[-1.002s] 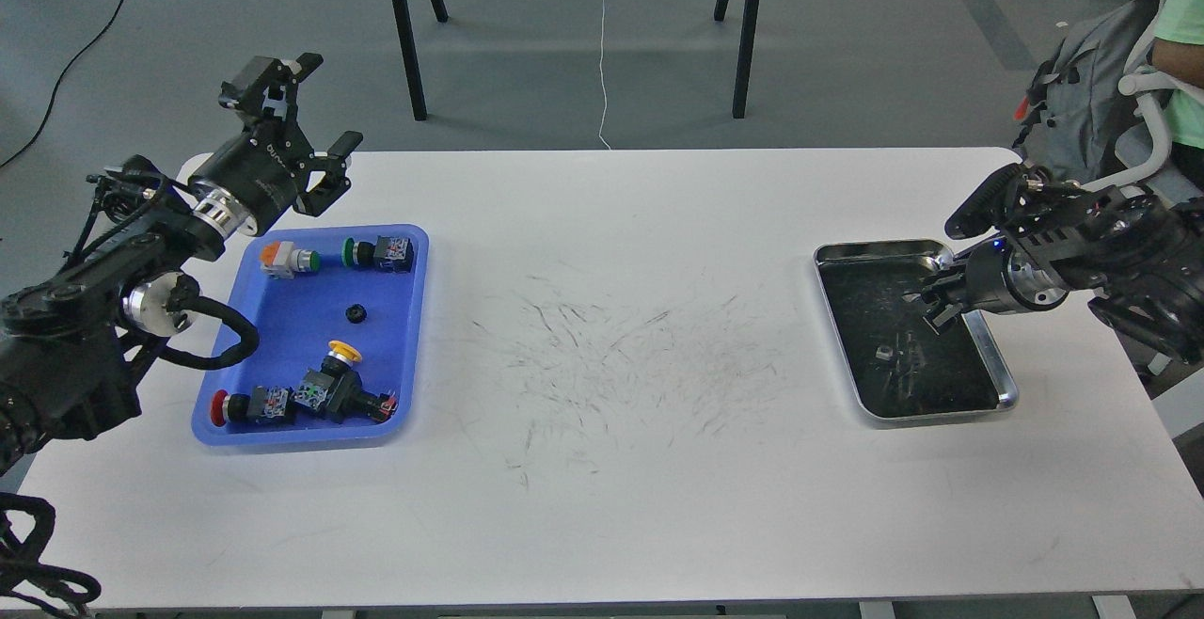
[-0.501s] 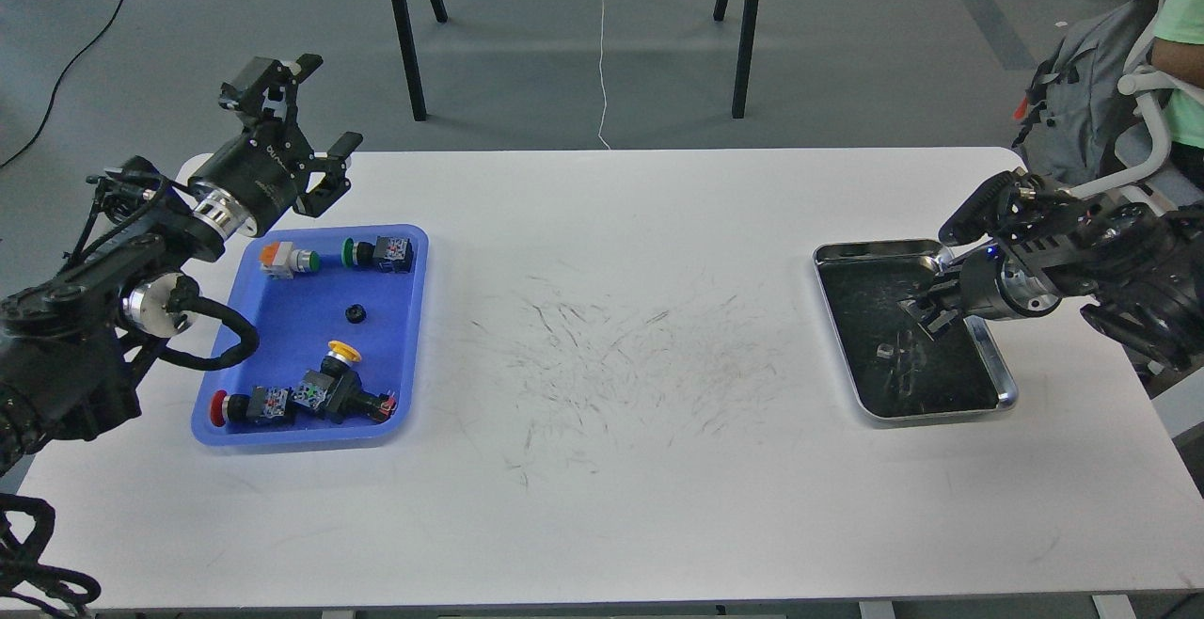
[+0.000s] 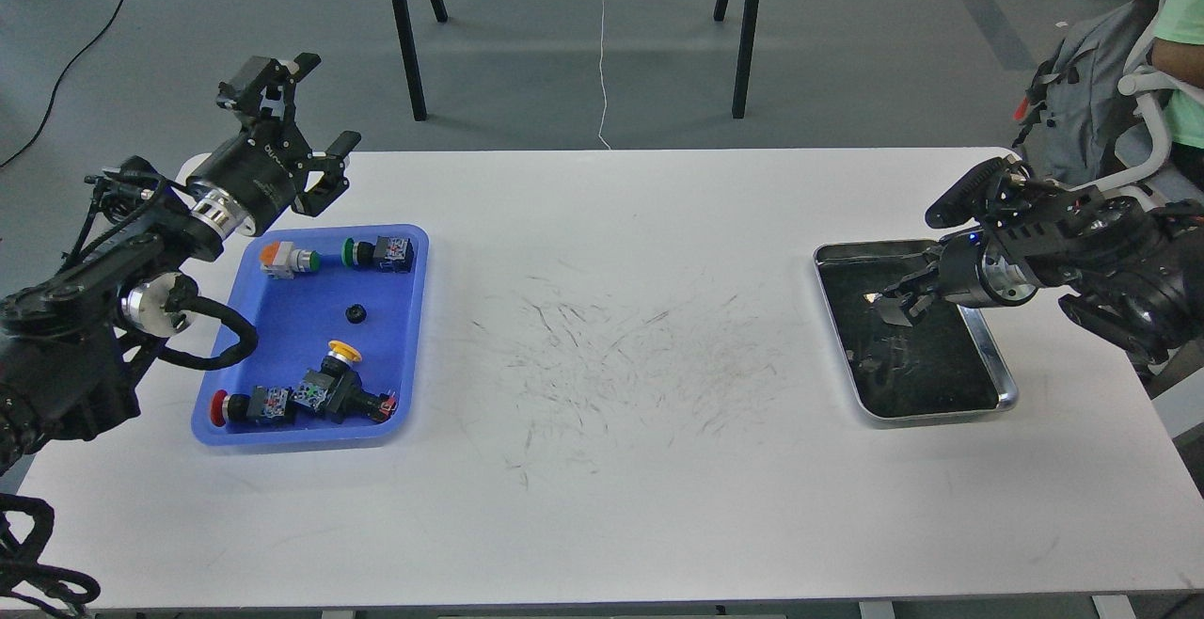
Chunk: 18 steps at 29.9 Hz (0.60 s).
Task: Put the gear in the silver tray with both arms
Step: 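Open the right gripper and withdraw it from the silver tray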
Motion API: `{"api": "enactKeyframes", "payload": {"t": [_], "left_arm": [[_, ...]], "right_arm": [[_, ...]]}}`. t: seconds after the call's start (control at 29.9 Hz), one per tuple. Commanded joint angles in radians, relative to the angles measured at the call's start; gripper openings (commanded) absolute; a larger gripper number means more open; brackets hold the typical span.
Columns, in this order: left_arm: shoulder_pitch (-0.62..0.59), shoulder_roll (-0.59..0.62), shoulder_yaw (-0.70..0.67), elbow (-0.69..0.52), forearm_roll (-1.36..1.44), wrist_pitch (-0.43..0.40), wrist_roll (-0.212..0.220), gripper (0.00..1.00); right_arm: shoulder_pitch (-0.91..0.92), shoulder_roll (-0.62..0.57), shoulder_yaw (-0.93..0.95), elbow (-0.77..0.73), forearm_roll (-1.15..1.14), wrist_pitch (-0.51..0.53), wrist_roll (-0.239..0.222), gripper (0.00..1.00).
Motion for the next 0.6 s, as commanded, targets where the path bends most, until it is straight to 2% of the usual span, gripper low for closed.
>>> {"api": "enactKeyframes", "payload": {"t": [0.0,0.07,0.2,0.57], "left_arm": [[0.000,-0.002,0.000,0.000,0.002,0.000,0.000,1.00],[-0.006,0.000,-0.005,-0.009,-0.009,0.000,0.000,1.00],[-0.017,-0.003,-0.015,-0.017,-0.009,0.000,0.000,1.00],[-0.066,-0.014,-0.050,-0.017,-0.015,0.000,0.000,1.00]], "right_arm": [[0.000,0.002,0.032,-0.030,0.048,0.000,0.000,0.75],[0.002,0.001,0.068,-0.033,0.092,0.001,0.000,0.75],[-0.001,0.000,0.184,-0.034,0.193,0.000,0.000,0.83],[-0.049,-0.008,0.512,-0.034,0.374,-0.009,0.000,0.83]]}}
